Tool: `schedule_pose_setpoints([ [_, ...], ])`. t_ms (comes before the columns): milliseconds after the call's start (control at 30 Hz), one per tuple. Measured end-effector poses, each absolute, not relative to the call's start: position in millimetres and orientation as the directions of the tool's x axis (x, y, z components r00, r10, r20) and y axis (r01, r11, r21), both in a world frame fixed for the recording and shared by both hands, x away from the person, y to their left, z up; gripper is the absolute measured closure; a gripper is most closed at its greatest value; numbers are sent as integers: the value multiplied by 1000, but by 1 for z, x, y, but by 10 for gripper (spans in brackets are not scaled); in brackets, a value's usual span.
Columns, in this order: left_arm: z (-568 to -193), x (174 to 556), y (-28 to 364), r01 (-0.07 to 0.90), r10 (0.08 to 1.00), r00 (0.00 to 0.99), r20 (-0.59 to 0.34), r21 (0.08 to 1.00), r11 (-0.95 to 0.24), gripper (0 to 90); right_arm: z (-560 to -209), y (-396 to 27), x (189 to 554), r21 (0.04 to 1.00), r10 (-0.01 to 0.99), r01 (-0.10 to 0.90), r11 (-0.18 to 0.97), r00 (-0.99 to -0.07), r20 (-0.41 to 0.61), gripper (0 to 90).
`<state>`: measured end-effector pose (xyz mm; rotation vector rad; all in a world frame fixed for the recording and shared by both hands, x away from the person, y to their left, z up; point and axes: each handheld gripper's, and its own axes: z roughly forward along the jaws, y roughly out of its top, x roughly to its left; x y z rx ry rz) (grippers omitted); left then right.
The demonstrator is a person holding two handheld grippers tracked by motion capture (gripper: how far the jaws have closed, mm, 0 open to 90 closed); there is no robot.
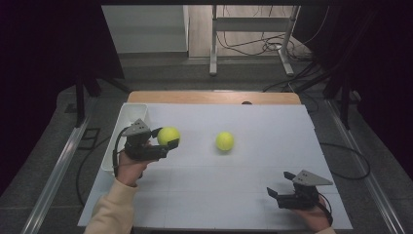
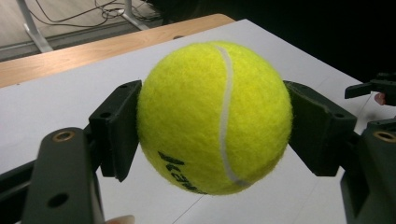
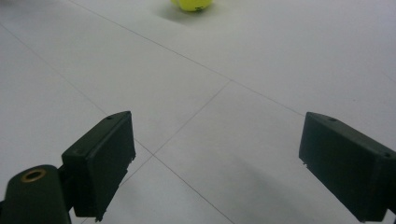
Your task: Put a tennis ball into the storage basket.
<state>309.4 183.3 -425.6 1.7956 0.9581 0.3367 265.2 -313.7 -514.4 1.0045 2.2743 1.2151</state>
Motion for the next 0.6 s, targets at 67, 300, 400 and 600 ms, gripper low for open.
schedule_pose_setpoints([
  [67, -426, 309, 185, 453, 742, 639, -203, 879, -150, 259, -514, -314, 265, 831, 736, 414, 371, -677, 9, 107],
  [300, -426, 310, 193, 459, 753, 624, -209, 878, -137, 259, -514, -314, 265, 830, 737, 415, 372, -676, 7, 107],
  [400, -426, 310, 197, 461, 759, 615, -212, 878, -128, 259, -514, -314, 265, 830, 737, 415, 372, -676, 7, 107],
  [600, -426, 312, 200, 465, 768, 603, -217, 878, -117, 259, -514, -314, 265, 831, 737, 415, 370, -676, 9, 107],
])
